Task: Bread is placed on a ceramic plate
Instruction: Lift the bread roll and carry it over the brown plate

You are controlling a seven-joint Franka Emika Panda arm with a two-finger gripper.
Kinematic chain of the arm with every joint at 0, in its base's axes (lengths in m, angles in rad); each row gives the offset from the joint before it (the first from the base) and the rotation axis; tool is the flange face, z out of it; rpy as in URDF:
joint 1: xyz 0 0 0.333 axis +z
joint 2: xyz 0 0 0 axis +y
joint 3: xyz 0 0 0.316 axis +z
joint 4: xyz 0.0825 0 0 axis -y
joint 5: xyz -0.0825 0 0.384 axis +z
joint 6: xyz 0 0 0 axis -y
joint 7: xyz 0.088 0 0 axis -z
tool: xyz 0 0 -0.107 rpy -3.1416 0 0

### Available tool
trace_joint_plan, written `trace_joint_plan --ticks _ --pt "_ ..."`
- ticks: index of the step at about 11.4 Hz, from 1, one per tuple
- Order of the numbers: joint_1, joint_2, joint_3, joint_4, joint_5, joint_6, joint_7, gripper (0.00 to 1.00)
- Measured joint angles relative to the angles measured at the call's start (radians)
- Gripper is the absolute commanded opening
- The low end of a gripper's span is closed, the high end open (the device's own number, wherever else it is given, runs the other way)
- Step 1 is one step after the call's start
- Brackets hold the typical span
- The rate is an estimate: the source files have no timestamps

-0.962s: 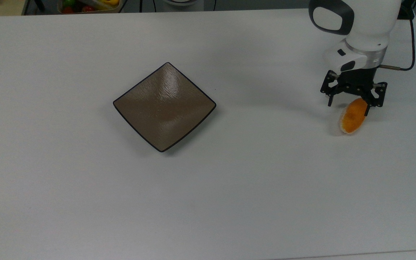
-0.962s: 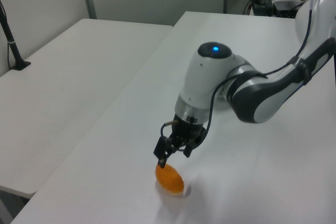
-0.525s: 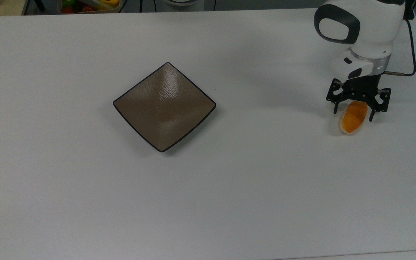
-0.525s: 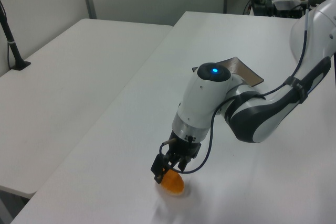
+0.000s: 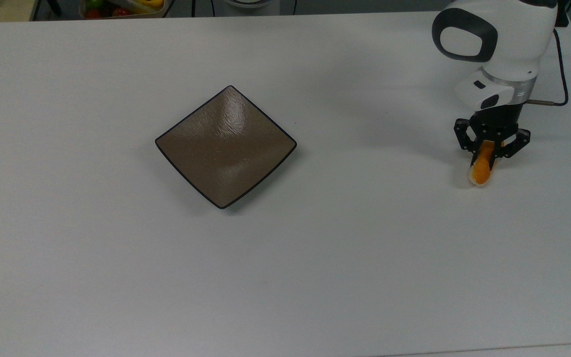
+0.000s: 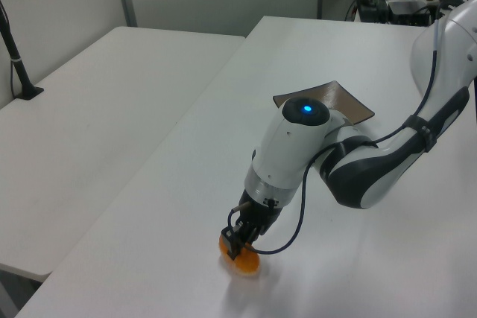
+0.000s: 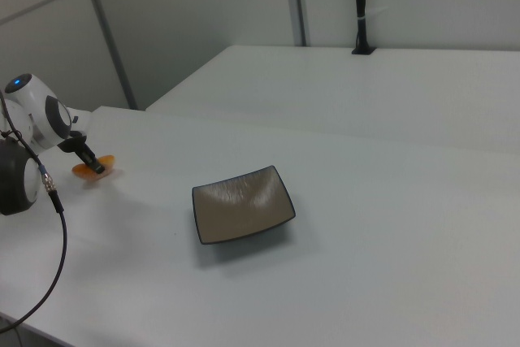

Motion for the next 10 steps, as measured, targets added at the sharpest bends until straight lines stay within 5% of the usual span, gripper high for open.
trace_joint_plan --ticks 7,10 --pt "-0.05 -0.14 -0.009 -0.041 0.023 -0.062 -0.108 0.27" --pt "-0.117 -0.264 -0.062 -0.089 0.249 -0.258 -0.411 0.27"
